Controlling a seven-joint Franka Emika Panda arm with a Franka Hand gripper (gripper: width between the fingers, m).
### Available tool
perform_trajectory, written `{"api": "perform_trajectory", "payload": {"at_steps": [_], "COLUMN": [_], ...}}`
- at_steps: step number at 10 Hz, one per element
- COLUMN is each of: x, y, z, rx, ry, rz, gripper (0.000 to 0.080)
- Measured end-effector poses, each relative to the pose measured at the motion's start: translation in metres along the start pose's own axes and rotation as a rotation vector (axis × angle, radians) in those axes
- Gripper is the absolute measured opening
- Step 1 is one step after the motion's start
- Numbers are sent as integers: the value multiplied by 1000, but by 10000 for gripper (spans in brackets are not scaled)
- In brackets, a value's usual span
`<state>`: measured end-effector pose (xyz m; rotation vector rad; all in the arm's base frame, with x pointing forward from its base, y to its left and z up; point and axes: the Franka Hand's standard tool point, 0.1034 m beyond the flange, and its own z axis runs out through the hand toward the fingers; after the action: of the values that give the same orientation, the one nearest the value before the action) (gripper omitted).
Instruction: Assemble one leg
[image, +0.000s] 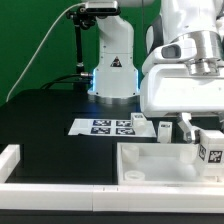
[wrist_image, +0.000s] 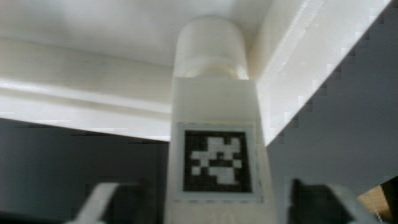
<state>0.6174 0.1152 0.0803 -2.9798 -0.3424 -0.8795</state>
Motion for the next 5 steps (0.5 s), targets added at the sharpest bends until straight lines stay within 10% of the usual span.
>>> {"api": "perform_trajectory", "payload": {"at_steps": [5], "x": [21], "y": [-7], "z": [-4], "rx": [63], "ry": [-375], "rz": [68], "gripper": [648]}}
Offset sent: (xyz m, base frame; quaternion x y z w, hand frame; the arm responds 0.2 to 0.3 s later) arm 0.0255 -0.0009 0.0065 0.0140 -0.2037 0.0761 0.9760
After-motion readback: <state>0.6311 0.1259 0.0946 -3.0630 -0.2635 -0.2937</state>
